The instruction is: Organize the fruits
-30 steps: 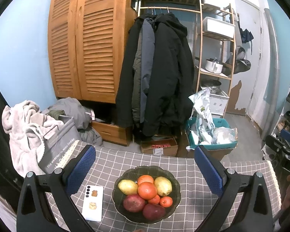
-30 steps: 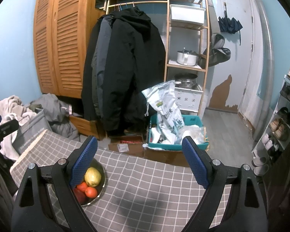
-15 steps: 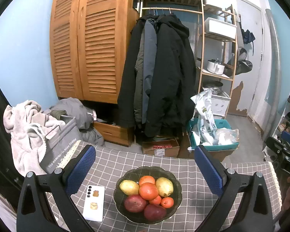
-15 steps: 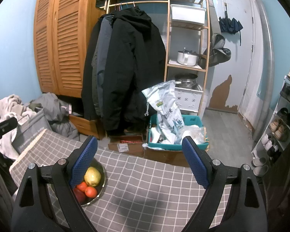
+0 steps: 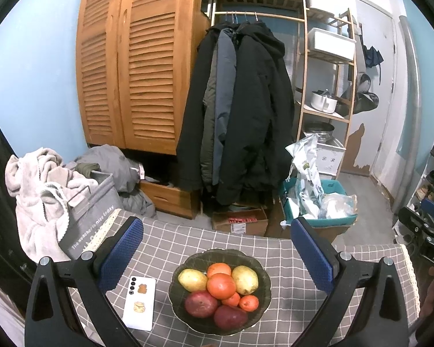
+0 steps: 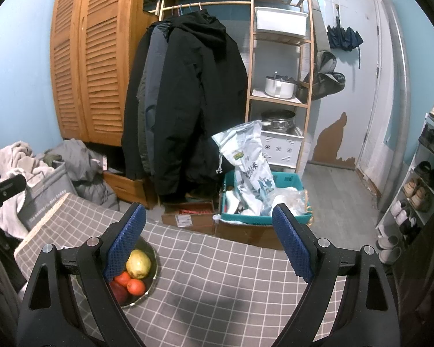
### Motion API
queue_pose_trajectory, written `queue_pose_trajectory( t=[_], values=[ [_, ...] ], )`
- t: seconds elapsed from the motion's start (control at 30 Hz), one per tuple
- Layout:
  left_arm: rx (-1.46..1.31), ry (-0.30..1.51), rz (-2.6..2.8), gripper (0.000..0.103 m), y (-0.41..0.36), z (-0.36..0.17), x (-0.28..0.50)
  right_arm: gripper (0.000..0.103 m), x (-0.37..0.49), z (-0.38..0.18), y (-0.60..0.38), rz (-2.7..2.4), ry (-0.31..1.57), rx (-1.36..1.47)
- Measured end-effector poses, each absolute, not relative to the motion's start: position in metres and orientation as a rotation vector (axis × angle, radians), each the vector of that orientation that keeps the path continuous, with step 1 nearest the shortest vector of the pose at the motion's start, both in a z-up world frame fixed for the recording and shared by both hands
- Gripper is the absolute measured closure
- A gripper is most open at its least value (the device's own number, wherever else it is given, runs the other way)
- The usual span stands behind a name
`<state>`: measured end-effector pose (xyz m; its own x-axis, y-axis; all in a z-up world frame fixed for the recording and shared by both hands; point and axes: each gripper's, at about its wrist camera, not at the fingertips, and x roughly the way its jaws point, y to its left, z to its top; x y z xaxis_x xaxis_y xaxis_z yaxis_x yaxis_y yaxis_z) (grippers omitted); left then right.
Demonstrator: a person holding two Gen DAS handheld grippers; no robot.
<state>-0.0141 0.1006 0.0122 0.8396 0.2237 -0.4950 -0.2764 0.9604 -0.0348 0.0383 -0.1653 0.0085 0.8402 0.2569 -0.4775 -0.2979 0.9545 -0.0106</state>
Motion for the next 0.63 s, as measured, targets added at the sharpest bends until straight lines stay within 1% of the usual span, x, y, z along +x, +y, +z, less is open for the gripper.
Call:
queue_pose_trajectory(
  t=[0.63],
  values=[
    [-0.11,0.504,0.279,0.001,0.0962,0.0123,-0.0156,0.015,0.0385,0.0085,-0.1654,0.294,0.493,-0.086]
  ],
)
